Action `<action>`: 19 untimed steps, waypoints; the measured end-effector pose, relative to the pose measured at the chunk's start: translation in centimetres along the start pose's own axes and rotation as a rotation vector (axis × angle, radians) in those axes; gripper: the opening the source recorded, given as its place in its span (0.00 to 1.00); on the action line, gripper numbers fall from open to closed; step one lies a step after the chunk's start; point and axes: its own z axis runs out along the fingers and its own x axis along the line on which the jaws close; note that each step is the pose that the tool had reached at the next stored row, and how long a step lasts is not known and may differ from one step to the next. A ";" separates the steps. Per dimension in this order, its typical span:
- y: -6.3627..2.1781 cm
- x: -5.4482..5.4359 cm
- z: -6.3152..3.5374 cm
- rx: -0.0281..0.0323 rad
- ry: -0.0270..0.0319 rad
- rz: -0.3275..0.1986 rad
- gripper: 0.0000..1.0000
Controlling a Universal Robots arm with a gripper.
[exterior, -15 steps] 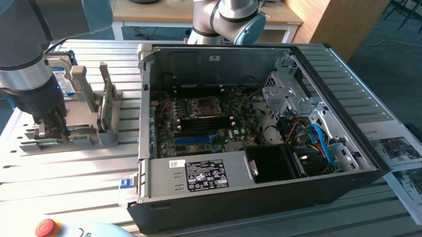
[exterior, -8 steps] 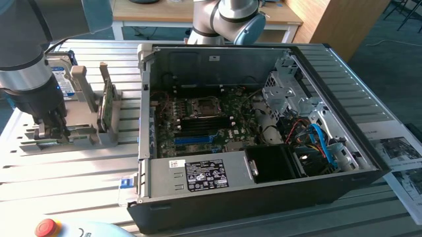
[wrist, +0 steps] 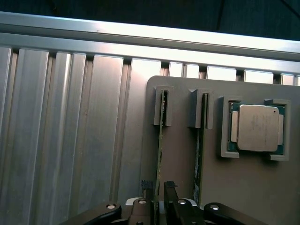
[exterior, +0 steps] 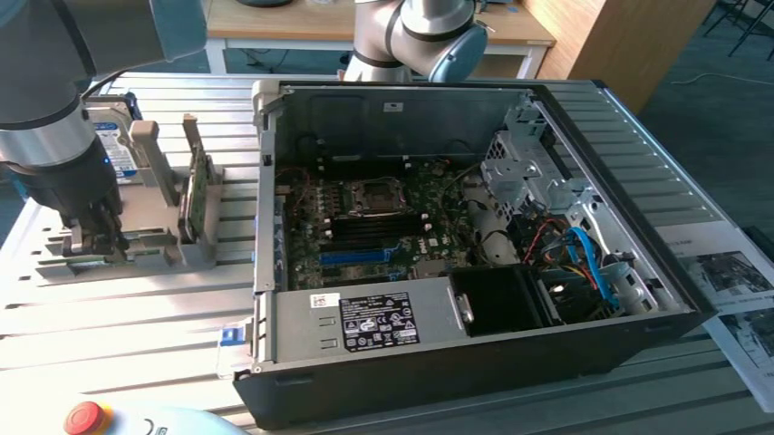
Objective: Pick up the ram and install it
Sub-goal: 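Pick up the ram and move it above insertion slot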
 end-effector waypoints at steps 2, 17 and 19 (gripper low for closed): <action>0.00 0.0 0.00 -0.0001 0.0000 0.000 0.22; -0.01 0.0 -0.06 0.0001 -0.0001 0.000 0.12; 0.01 0.0 -0.18 0.0000 0.0000 0.000 0.12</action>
